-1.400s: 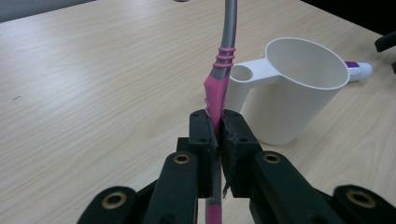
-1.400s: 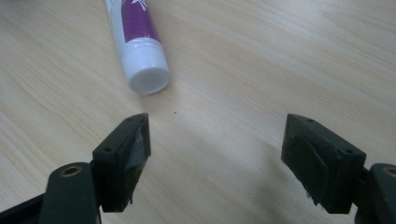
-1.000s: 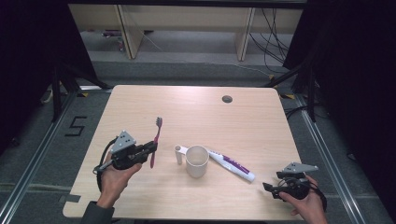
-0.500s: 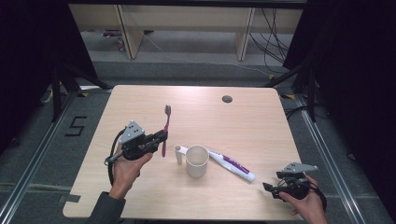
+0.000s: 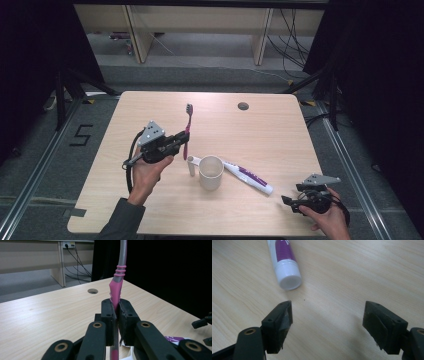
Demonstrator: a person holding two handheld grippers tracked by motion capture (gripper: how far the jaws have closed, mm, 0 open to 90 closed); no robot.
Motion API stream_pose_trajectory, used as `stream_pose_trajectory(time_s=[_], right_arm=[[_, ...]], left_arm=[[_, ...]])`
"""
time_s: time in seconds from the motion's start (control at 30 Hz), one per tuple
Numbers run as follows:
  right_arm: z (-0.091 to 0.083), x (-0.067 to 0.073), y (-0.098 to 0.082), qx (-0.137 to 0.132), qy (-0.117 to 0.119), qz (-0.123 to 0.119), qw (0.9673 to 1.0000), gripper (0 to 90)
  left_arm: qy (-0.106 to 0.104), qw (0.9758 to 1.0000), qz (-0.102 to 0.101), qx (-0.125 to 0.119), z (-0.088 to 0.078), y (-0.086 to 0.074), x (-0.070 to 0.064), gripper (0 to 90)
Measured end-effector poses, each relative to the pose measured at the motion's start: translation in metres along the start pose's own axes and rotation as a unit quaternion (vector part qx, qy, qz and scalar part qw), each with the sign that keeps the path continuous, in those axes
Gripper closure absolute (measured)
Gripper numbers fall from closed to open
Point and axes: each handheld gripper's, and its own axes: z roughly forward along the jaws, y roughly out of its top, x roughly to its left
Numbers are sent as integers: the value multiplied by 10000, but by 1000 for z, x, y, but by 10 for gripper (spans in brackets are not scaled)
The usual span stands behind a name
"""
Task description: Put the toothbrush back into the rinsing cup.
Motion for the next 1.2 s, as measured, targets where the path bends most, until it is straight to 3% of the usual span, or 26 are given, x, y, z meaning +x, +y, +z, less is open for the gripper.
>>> stream_pose_trajectory(time_s=[0.13, 0.33, 0.47, 0.77, 0.93, 1.2], right_arm=[[0, 2, 0, 42, 55, 126, 9999, 246], [1, 0, -1, -38, -3, -41, 10000, 246], [0, 0, -1, 9, -3, 23, 10000, 246], [0, 0, -1, -21, 11, -40, 10000, 245], [0, 2, 0, 35, 81, 98, 9999, 245], [0, 2, 0, 45, 46, 118, 9999, 245]], left_arm=[[-31, 10000, 48, 23, 7, 0, -3, 829], [6, 9999, 70, 76, 13, -3, -2, 828], [-4, 10000, 61, 62, 15, -7, -1, 829], [-22, 9999, 38, 115, 16, -20, 1, 828], [-67, 9999, 17, 138, 17, -27, 2, 828], [-86, 9996, 132, 243, 12, -33, 0, 826]])
